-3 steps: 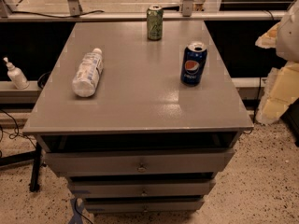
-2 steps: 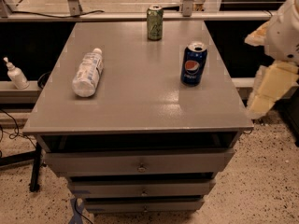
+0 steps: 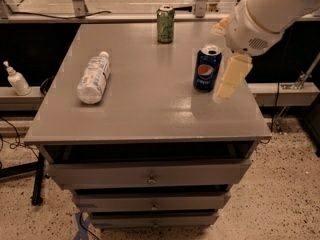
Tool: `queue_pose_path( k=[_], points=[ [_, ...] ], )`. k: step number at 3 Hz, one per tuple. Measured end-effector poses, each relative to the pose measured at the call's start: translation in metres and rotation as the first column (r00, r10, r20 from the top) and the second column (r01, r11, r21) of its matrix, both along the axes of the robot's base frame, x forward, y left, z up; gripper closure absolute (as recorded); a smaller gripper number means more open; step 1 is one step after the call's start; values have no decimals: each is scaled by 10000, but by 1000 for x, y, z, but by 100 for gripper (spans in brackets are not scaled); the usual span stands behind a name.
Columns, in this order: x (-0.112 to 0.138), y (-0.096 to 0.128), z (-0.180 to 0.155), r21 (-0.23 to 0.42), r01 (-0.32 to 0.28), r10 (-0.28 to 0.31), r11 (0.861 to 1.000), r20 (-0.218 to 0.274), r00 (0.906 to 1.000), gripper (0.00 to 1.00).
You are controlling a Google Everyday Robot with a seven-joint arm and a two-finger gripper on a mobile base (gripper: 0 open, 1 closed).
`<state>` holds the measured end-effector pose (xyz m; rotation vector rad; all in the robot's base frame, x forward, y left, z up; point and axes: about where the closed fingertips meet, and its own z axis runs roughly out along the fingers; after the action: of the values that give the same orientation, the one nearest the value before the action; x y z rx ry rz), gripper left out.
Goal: Place blue plastic bottle upright
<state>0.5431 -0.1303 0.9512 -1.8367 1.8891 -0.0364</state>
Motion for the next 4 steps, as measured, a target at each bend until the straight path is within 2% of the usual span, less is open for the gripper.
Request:
queue_pose_path(
  k=[1, 2, 3, 4],
  points=[
    [44, 41, 4, 268, -965, 948, 9950, 581, 9938, 0],
    [79, 95, 9, 879, -2051, 1968, 9748, 951, 9758, 0],
    [79, 94, 9, 871, -2053, 1971, 9748, 945, 9758, 0],
    [90, 98, 3, 344, -2603, 2559, 9649, 984, 9617, 0]
  ],
)
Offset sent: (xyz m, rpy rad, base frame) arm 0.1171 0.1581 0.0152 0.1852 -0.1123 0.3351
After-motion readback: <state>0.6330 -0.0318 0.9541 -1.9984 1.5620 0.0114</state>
